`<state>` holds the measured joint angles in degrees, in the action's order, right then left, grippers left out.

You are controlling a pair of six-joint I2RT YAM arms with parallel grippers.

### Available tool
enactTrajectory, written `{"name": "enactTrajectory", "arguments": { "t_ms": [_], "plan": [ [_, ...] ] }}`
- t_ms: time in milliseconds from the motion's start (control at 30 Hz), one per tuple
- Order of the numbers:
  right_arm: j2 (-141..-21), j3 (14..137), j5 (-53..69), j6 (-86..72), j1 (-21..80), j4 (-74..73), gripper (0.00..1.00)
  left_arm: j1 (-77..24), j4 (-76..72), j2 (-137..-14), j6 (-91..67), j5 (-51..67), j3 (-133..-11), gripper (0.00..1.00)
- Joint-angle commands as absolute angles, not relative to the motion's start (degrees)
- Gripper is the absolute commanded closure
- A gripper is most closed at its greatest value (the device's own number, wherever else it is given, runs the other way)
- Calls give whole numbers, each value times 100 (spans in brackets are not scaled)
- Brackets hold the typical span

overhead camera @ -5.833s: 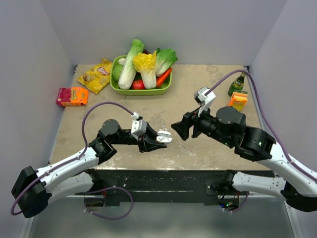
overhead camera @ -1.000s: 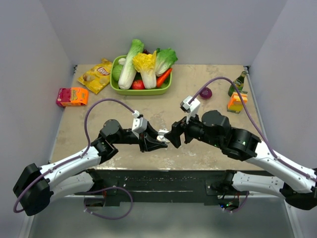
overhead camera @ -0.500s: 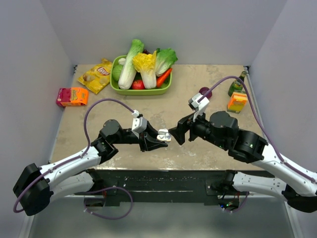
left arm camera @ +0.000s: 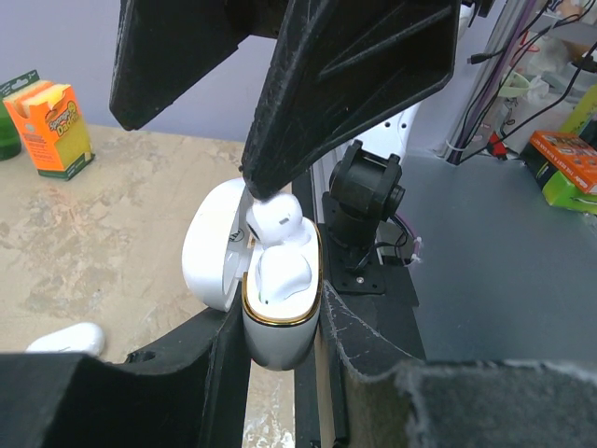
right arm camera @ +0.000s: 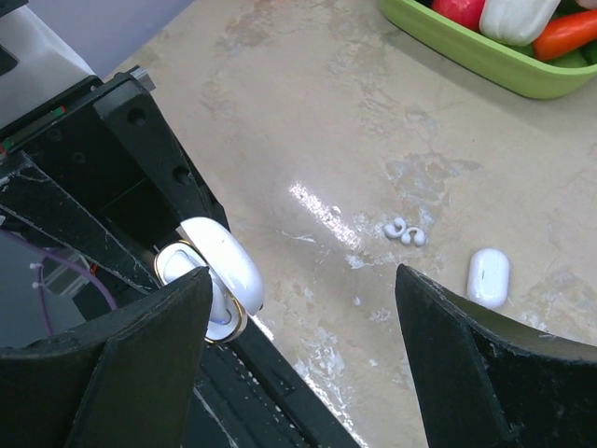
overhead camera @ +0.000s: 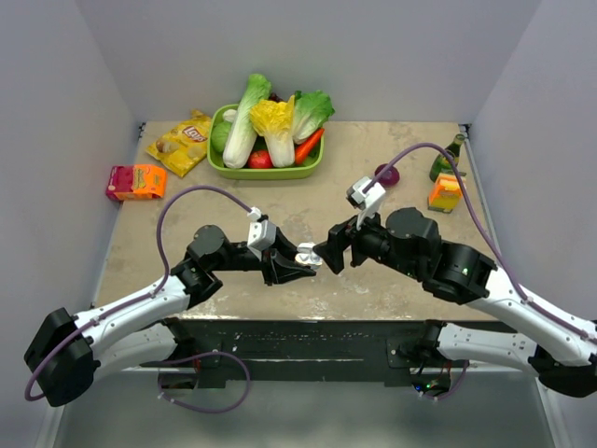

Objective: Insert the wireless bluetooth earbuds into the charging case
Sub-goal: Place the earbud in the charging case, then close the charging case.

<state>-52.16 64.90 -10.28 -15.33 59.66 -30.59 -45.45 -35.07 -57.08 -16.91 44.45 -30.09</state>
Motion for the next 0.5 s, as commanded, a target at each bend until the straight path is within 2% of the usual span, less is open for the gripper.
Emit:
{"name": "enactTrajectory", "arguments": {
  "t_ms": [0, 200, 367, 467],
  "plan": [
    [-5247, 6460, -862, -1441, 5950, -3015, 18, -4570, -3823, -5581, -1591, 4377, -3006, 100],
    [-5274, 6442, -782, -1415, 5950, -3067, 18, -4570, -3867, -5563, -1608, 4333, -2997, 100],
    [-4571, 6320, -1756, -1714, 5950, -2639, 18, -4562, -3850, -5572, -1591, 4298, -2936, 100],
    [-4578, 6424, -2143, -1810, 5950, -2671, 19, -4562, -3832, -5581, -1582, 4280, -2900, 100]
  ]
}}
